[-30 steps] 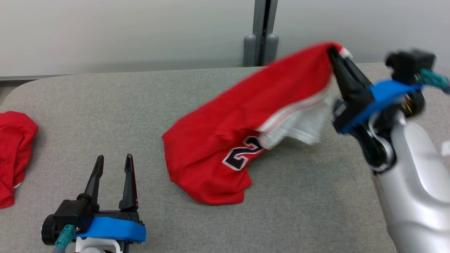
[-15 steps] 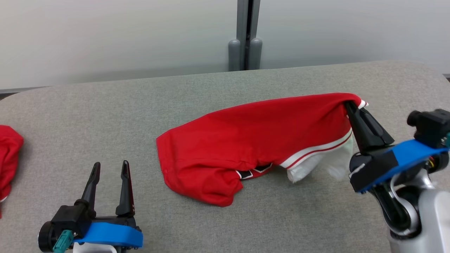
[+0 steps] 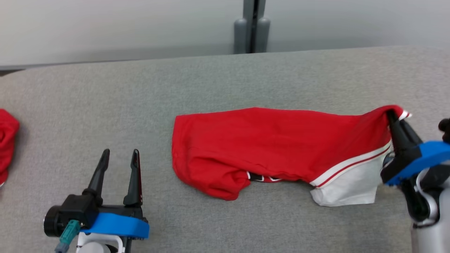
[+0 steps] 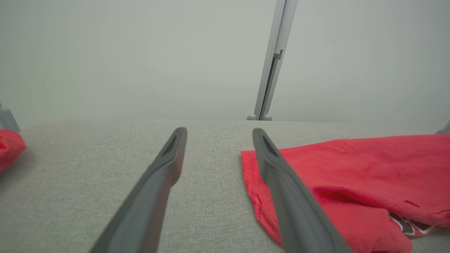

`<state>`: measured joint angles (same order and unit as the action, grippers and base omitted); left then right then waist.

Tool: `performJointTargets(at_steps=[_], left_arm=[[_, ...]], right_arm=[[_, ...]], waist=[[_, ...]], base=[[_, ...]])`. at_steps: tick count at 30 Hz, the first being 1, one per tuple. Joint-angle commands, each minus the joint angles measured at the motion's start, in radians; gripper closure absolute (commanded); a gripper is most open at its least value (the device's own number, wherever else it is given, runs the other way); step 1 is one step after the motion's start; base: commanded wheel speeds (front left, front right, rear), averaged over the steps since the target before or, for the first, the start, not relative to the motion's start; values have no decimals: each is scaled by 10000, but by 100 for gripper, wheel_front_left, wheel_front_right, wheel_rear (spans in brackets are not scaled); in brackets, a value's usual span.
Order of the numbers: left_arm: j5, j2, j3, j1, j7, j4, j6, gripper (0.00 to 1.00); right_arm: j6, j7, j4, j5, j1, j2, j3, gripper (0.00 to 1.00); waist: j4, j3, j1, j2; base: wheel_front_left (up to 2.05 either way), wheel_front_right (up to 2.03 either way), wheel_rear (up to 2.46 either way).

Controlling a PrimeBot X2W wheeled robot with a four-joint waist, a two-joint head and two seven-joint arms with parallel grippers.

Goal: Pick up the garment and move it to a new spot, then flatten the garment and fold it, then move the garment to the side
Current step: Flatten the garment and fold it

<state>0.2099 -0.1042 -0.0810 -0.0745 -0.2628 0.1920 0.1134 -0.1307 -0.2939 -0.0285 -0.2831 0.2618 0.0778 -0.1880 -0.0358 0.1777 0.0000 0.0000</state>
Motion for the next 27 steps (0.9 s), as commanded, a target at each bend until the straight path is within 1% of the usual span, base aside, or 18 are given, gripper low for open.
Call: performJointTargets(at_steps=[1, 3, 7, 8, 9, 10, 13, 17, 19, 22, 27], left_arm=[[-70, -115, -62, -249, -12, -11, 23, 0], [-81, -142, -156, -407, -2, -33, 44, 0], [-44, -216, -190, -632, -9, 7, 59, 0], [-30, -216, -212, -682, -10, 29, 62, 0], [-19, -209, -239, -720, -12, 64, 67, 0], [2, -202, -245, -752, -14, 107, 68, 0], [68, -147, -268, -723, -20, 228, 46, 0], [144, -99, -213, -442, -27, 430, -42, 0], [177, -81, -172, -282, -29, 508, -82, 0], [230, -61, -92, -67, -30, 557, -156, 0], [282, -90, 49, 250, -26, 583, -260, 0]], right_arm=[[-3, 432, -882, 116, 607, 183, -119, 100], [-3, 990, -1966, 214, 1384, 349, -149, 100], [-2, 2112, -3681, 238, 2618, 663, 217, 100], [-2, 2350, -4059, 274, 2862, 759, 331, 68], [-3, 2489, -4436, 259, 3040, 808, 405, 2], [-3, 2643, -4719, 286, 3182, 845, 511, 0], [-2, 2948, -5310, 359, 3313, 1107, 783, 0], [-3, 3082, -5522, 539, 2650, 1262, 965, 0], [-2, 3152, -5272, 691, 2210, 1317, 993, 0], [-2, 3127, -4620, 897, 1376, 1205, 959, 0], [-2, 3350, -2895, 1419, -76, 629, 763, 0]], waist=[[353, 374, 0, 0], [557, 614, 0, 0], [895, 916, 0, 0], [966, 953, 0, 0], [1036, 960, 0, 0], [1085, 943, 0, 0], [1183, 758, 0, 0], [1129, 268, 0, 0], [1038, -36, 0, 0], [823, -422, 0, 0], [432, -869, 0, 0]], base=[[0, 0, 0], [0, 0, 0], [0, 0, 0], [0, 0, 0], [0, 0, 0], [0, 0, 0], [0, 0, 0], [0, 0, 0], [0, 0, 0], [0, 0, 0], [0, 0, 0]])
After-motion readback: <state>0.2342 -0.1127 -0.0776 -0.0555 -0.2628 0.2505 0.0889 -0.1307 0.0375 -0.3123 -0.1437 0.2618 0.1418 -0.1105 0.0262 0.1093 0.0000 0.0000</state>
